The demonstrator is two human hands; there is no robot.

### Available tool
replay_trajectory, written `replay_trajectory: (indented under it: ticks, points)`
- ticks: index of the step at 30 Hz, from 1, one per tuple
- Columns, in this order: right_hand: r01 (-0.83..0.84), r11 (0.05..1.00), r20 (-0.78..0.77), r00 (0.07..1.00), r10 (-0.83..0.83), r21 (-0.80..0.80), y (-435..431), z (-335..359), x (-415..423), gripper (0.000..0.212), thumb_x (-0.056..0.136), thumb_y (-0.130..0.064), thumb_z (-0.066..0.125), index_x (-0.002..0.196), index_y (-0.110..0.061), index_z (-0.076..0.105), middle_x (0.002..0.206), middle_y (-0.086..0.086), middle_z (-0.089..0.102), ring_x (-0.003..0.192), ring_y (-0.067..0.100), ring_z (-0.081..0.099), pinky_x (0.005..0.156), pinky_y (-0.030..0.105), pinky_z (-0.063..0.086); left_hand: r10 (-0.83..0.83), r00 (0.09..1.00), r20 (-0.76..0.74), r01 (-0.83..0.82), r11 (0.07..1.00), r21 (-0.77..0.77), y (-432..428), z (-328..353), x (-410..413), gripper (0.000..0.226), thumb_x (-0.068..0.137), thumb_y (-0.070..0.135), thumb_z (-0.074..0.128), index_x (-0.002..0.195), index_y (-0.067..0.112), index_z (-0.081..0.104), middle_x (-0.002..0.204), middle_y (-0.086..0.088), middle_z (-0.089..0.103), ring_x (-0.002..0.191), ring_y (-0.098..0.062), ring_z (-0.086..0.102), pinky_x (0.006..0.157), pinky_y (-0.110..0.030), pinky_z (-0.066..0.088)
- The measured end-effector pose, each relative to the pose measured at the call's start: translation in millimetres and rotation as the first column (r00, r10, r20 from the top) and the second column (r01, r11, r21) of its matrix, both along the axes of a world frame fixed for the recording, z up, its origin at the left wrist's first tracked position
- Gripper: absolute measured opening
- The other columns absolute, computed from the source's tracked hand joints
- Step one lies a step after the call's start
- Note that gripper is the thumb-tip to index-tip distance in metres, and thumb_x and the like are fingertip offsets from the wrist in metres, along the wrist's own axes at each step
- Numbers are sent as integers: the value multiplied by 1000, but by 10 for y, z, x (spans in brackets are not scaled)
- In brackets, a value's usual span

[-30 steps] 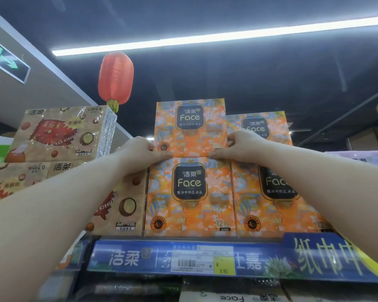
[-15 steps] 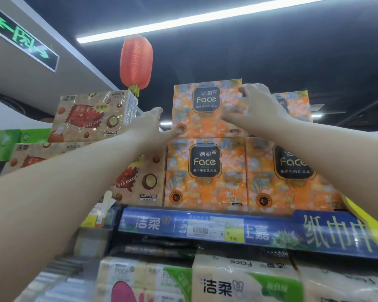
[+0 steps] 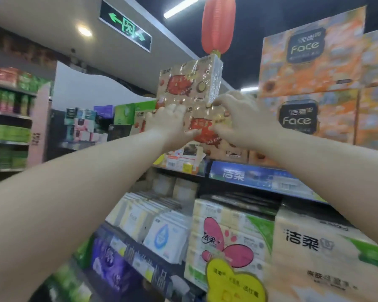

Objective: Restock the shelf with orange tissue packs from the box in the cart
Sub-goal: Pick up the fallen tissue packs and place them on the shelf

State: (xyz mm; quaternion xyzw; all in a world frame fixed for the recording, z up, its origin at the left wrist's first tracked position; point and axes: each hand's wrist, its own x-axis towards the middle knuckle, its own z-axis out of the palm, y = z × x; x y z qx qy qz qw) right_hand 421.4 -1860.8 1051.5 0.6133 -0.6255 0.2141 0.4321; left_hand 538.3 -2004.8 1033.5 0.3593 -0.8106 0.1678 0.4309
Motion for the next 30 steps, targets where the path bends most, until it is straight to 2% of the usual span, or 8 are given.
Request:
replay_trajectory:
  ticks: [3,6,11,15,17,21,23,30]
  points:
    - [-20,994,8,1000,19,108,-310,-214,217,51,87,-40,57,133,-20,46,137,3,47,127,27,42,100,39,37,86,993,84,-92,993,69,-226,-238,363,84,81,70,46,146,18,28,151,-7,32,138,-29,31,111,-53,29]
    - [-46,978,38,998,39,204,-611,-427,503,53,89,-42,57,135,-20,44,136,5,47,125,28,44,95,39,40,125,986,113,-139,981,135,-434,-522,828,77,83,66,48,141,17,34,148,-8,34,136,-30,32,108,-52,31]
    - [-70,933,77,996,45,353,-1166,-857,1104,55,86,-42,61,132,-17,45,133,11,50,121,31,48,94,42,43,259,925,278,-318,928,194,-783,-1164,1817,78,87,63,44,148,19,23,157,-4,19,143,-26,21,112,-49,21]
    - [-94,889,158,987,25,447,-1636,-1321,1771,55,87,-40,58,136,-20,42,137,9,46,123,31,47,95,41,42,308,885,348,-395,894,214,-1103,-1656,2750,77,84,66,45,145,21,30,152,-5,29,139,-26,28,108,-52,25]
    - [-109,861,190,982,14,497,-1897,-1602,2133,58,87,-40,58,138,-21,40,140,9,45,125,31,46,97,41,40,321,868,380,-436,858,272,-1246,-1906,3232,76,83,66,46,142,21,32,150,-5,31,137,-28,30,107,-53,26]
    - [-199,807,269,962,52,556,-2421,-2224,2858,52,84,-39,60,131,-20,46,134,12,50,124,31,47,97,42,43,374,802,466,-556,754,350,-1494,-2464,4108,82,84,68,42,148,21,21,156,-7,19,143,-31,17,111,-57,19]
    - [-232,754,293,955,55,615,-2639,-2535,3217,56,85,-39,60,135,-20,44,138,10,47,126,30,47,99,42,42,399,779,484,-603,690,401,-1598,-2750,4461,83,85,68,41,149,20,19,158,-7,16,145,-32,13,113,-58,16]
    - [-314,591,313,944,107,743,-3418,-3470,4172,59,88,-42,56,141,-22,37,139,6,46,127,29,45,101,43,39,390,763,516,-645,514,566,-1857,-3722,5163,81,86,65,43,149,21,18,159,-5,13,147,-31,7,115,-58,10]
